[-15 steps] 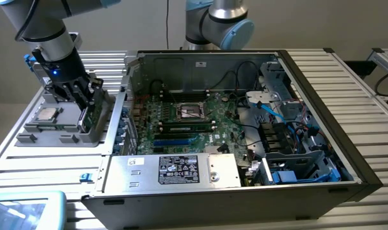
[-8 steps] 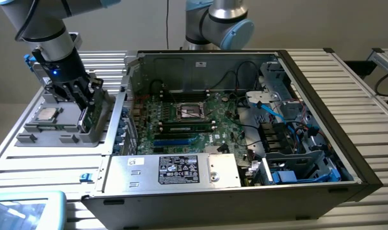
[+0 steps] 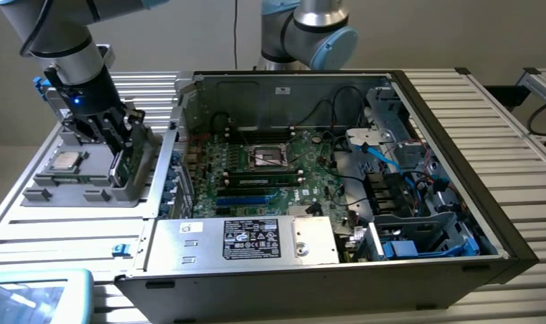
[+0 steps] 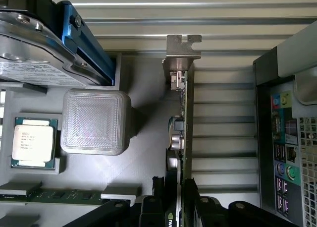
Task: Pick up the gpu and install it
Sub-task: 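Pick up the gpu and move the gpu toward the slot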
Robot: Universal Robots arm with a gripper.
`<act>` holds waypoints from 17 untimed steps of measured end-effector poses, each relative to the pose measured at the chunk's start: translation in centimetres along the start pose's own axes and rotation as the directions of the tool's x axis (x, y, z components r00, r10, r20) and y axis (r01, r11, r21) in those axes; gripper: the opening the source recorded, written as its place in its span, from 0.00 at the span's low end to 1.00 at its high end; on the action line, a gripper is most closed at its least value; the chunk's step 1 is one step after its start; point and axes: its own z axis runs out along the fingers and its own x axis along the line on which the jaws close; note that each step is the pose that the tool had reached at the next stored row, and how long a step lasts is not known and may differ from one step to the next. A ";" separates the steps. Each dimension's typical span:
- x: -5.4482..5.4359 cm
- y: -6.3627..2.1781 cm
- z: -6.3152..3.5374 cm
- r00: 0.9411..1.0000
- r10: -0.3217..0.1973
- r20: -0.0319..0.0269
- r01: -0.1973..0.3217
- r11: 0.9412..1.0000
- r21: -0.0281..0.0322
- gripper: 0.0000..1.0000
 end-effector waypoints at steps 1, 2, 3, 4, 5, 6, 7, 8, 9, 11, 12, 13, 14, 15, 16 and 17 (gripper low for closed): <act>0.0 0.02 -0.27 1.000 0.000 0.000 0.000 1.000 0.000 0.28; 0.0 0.04 -0.59 1.000 0.000 0.000 0.000 1.000 0.000 0.28; 0.0 0.06 -0.90 1.000 0.000 0.000 0.000 1.000 0.000 0.28; 0.0 0.08 -1.23 1.000 0.000 0.000 0.000 1.000 0.000 0.28; 0.0 0.10 -1.57 1.000 0.000 0.000 0.000 1.000 0.000 0.28; 0.0 0.13 -1.91 1.000 0.000 0.000 0.000 1.000 0.000 0.28; 0.0 0.15 -2.20 1.000 0.000 0.000 0.000 1.000 0.000 0.28; 0.0 0.17 -2.53 1.000 0.000 0.000 0.000 1.000 0.000 0.28; 0.0 0.20 -2.86 1.000 0.000 0.000 0.000 1.000 0.000 0.28; -0.1 0.25 -3.66 1.000 0.000 0.000 0.000 1.000 0.000 0.28; -0.1 0.28 -4.08 1.000 0.000 0.000 0.000 1.000 0.000 0.28; -0.1 0.31 -4.53 1.000 0.000 0.000 0.000 1.000 0.000 0.28; -0.1 0.34 -5.00 1.000 0.000 0.000 0.000 1.000 0.000 0.28; -0.1 0.36 -5.31 1.000 0.000 0.000 0.000 1.000 0.000 0.28; -0.1 0.38 -5.56 1.000 0.000 0.000 0.000 1.000 0.000 0.28; -0.1 0.39 -5.80 1.000 0.000 0.000 0.000 1.000 0.000 0.28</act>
